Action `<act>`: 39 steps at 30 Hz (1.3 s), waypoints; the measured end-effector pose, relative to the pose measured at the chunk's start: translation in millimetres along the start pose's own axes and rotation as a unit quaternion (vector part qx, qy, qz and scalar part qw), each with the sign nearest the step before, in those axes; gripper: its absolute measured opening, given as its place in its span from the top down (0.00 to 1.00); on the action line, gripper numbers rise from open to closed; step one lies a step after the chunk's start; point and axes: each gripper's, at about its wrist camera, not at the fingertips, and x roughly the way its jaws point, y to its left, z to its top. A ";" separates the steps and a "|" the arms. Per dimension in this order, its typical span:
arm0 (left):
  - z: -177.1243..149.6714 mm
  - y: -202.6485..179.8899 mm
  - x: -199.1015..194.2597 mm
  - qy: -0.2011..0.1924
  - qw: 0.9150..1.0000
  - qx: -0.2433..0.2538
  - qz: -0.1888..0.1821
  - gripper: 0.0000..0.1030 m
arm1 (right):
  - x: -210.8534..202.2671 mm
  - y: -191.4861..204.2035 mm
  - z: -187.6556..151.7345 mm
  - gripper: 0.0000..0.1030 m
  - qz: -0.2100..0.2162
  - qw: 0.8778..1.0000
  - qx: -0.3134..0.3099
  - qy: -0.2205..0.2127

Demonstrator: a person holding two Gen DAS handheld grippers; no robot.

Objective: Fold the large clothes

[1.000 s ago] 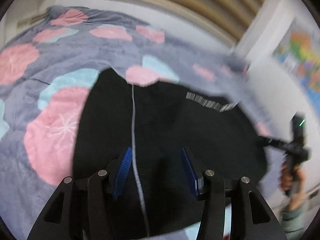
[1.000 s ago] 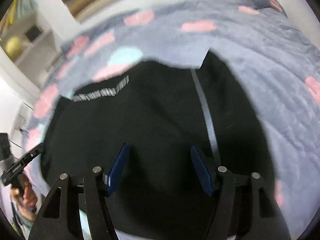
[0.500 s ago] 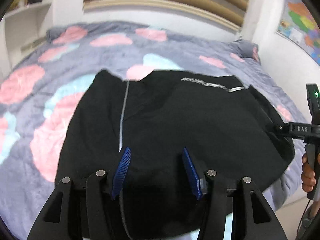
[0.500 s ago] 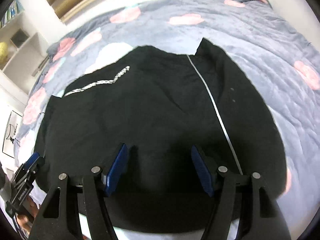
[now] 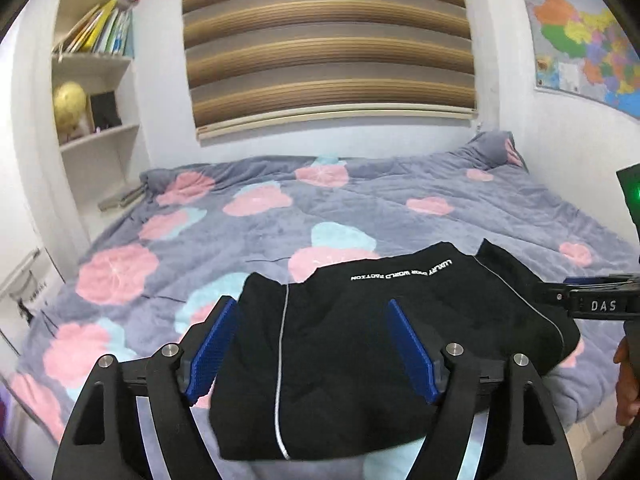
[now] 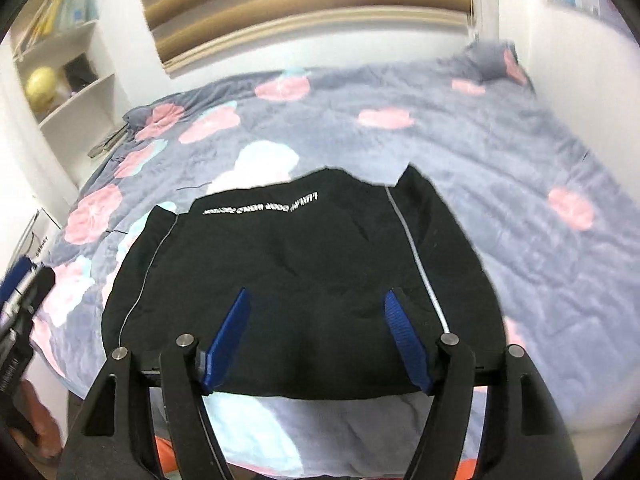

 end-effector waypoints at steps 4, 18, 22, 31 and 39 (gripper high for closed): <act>9.1 -3.9 -29.8 -0.016 1.000 -0.002 0.003 0.24 | -27.6 17.3 -4.1 0.23 -0.028 0.999 -0.030 -0.032; -0.1 -29.7 -40.8 0.011 0.999 -0.009 -0.029 0.23 | -52.8 32.0 -24.4 0.14 -0.045 0.995 -0.065 -0.057; -6.4 -30.4 -31.0 0.035 0.998 -0.017 -0.042 0.23 | -46.5 28.0 -28.3 0.14 -0.045 0.996 -0.060 -0.048; -12.6 -29.4 -12.4 0.070 0.996 -0.030 -0.044 0.23 | -35.1 20.7 -28.0 0.14 -0.041 0.997 -0.049 -0.035; -13.4 -30.4 -2.2 0.082 0.995 -0.035 -0.041 0.24 | -27.2 18.3 -25.5 0.14 -0.046 0.997 -0.049 -0.025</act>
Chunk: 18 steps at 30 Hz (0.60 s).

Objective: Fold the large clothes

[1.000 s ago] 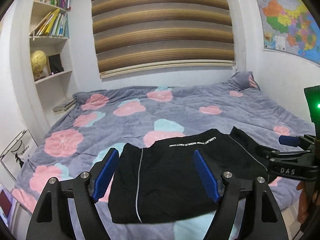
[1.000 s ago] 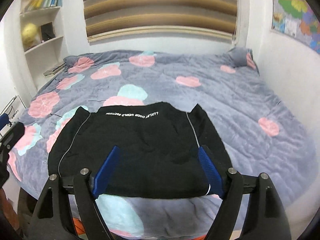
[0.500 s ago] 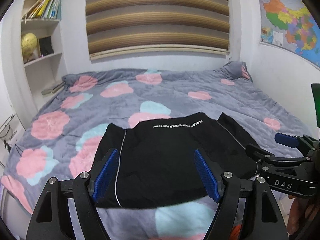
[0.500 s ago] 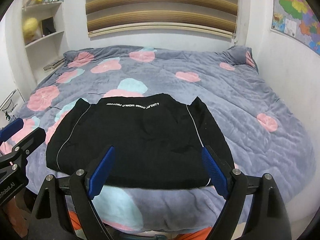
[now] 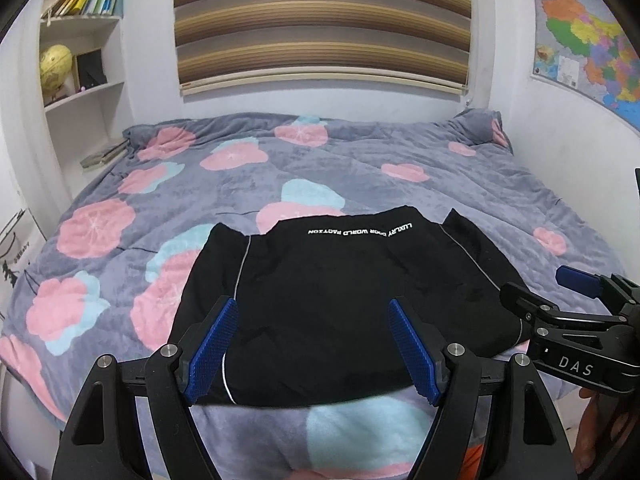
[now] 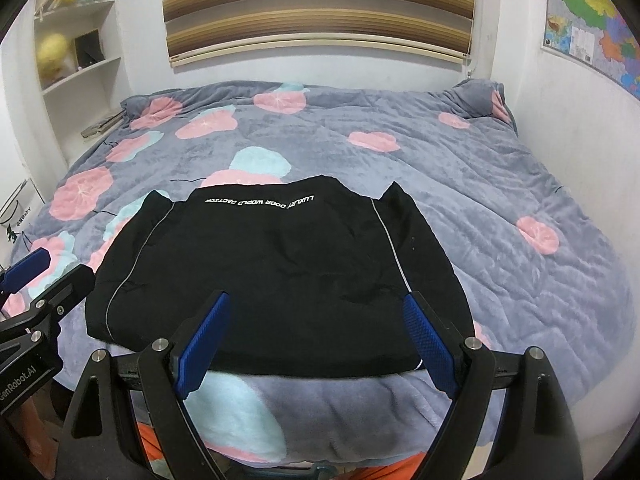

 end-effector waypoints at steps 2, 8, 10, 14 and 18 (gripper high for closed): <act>-0.1 1.5 2.0 0.004 1.000 -0.003 -0.003 0.23 | 2.5 1.0 0.5 0.14 0.001 1.000 0.001 0.003; -2.2 6.8 6.4 0.012 1.000 -0.008 0.005 0.23 | 9.0 8.0 -0.5 0.14 0.009 1.000 -0.007 0.014; -2.8 8.1 6.9 0.014 1.000 -0.010 0.004 0.24 | 11.1 11.2 -1.2 0.14 0.009 1.000 -0.011 0.016; -3.1 9.2 8.0 0.016 1.000 -0.009 0.007 0.23 | 14.2 13.0 -2.1 0.14 0.014 1.000 -0.010 0.021; -3.7 8.3 12.2 0.025 1.000 -0.007 0.003 0.23 | 17.3 12.1 -2.7 0.14 0.015 1.000 -0.008 0.025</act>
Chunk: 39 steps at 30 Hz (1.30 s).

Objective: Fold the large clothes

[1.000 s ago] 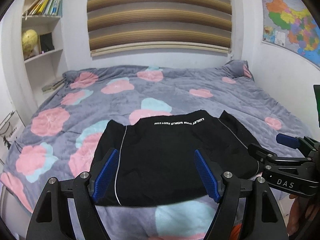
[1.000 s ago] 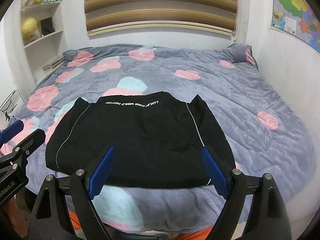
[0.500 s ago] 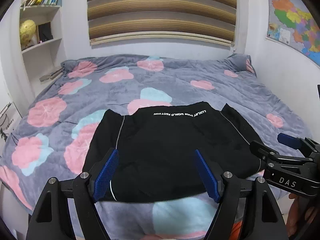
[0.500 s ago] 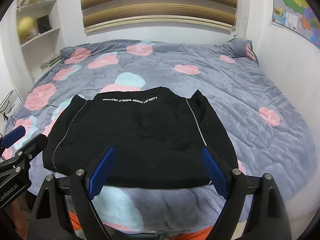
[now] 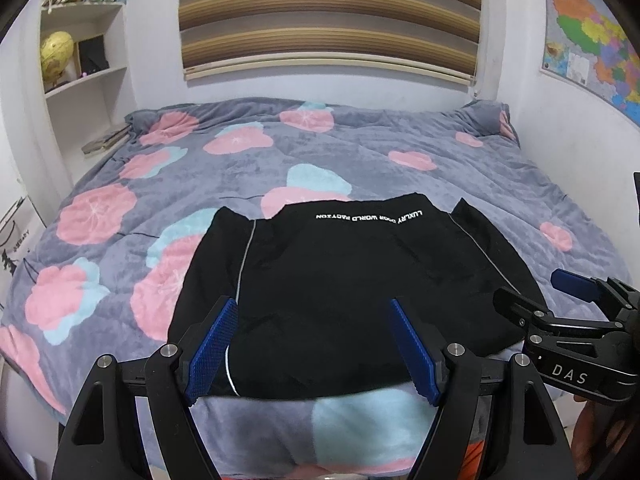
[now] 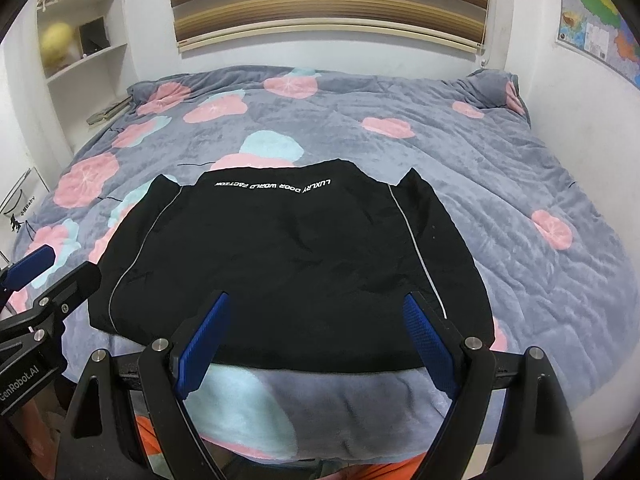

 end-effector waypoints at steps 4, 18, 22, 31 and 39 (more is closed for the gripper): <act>-0.1 -2.0 2.9 0.005 1.000 0.004 -0.001 0.24 | 1.1 -2.0 -0.6 0.14 0.002 1.000 0.005 0.002; -2.0 -6.0 6.7 0.016 1.000 0.010 0.004 0.23 | 8.5 -1.6 -4.2 0.14 0.014 1.000 0.012 0.015; -2.9 -4.9 8.0 0.018 1.000 0.007 0.009 0.24 | 11.0 -2.8 -5.2 0.14 0.016 1.000 0.013 0.019; -3.9 -5.2 8.8 0.020 1.000 0.006 0.007 0.24 | 13.1 -2.0 -7.2 0.14 0.022 0.999 0.013 0.023; -4.8 -5.9 8.8 0.021 1.000 0.007 0.007 0.23 | 13.6 -3.7 -7.2 0.14 0.023 0.999 0.013 0.024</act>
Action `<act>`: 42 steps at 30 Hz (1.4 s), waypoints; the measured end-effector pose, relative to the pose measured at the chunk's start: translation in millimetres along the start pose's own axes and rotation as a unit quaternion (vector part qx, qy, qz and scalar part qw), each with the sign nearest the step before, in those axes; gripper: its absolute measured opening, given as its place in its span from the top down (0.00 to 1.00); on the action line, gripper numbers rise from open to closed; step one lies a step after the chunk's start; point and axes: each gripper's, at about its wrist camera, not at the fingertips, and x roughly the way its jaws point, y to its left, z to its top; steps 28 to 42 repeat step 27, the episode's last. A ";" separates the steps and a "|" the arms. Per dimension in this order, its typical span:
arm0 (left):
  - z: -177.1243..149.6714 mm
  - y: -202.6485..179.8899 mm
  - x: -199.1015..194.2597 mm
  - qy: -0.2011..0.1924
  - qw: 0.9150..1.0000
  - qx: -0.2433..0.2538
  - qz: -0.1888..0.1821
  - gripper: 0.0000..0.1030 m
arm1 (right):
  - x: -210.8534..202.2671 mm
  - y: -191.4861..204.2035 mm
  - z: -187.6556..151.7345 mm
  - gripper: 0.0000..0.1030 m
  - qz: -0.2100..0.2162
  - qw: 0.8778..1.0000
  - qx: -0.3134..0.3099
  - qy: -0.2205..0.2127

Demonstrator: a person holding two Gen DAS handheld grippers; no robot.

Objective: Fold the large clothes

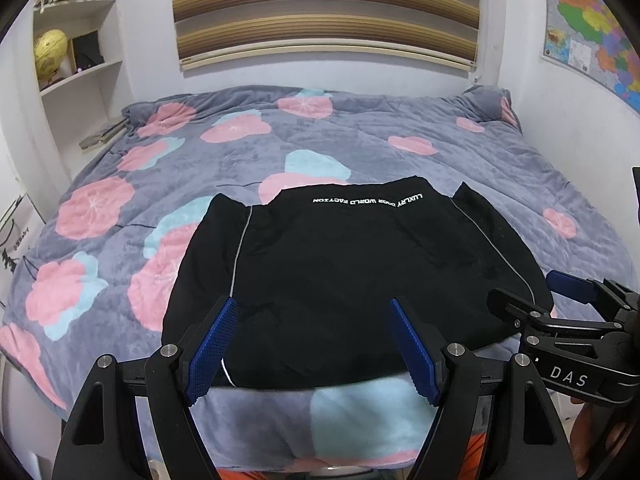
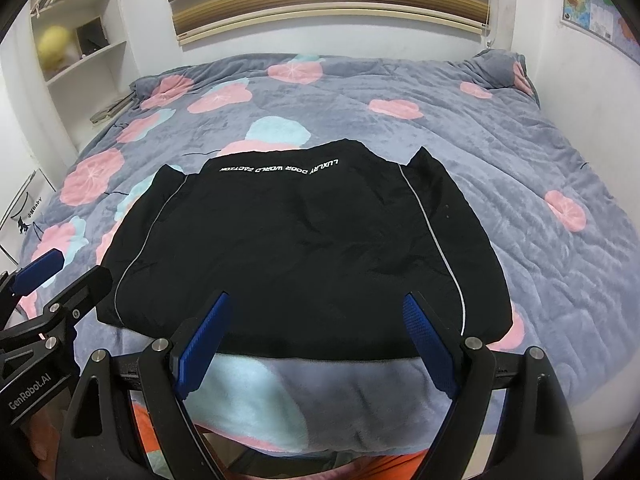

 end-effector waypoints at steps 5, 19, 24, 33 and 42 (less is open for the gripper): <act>-1.0 -1.1 0.0 0.001 1.000 0.001 -0.002 0.24 | 1.0 0.8 -2.1 0.14 0.003 1.000 0.002 0.003; -0.2 -2.4 -1.1 0.001 1.000 0.005 0.000 0.24 | 1.3 5.4 -2.6 0.14 0.004 1.000 0.000 0.003; 0.9 -3.4 -1.4 -0.013 0.999 0.018 0.028 0.24 | 1.4 4.2 -2.0 0.14 0.004 1.000 0.000 0.004; 1.3 -1.5 0.1 -0.008 0.999 0.022 0.027 0.24 | 1.5 5.2 -2.3 0.14 0.004 1.000 0.000 0.004; 1.3 -1.5 0.1 -0.008 0.999 0.022 0.027 0.24 | 1.5 5.2 -2.3 0.14 0.004 1.000 0.000 0.004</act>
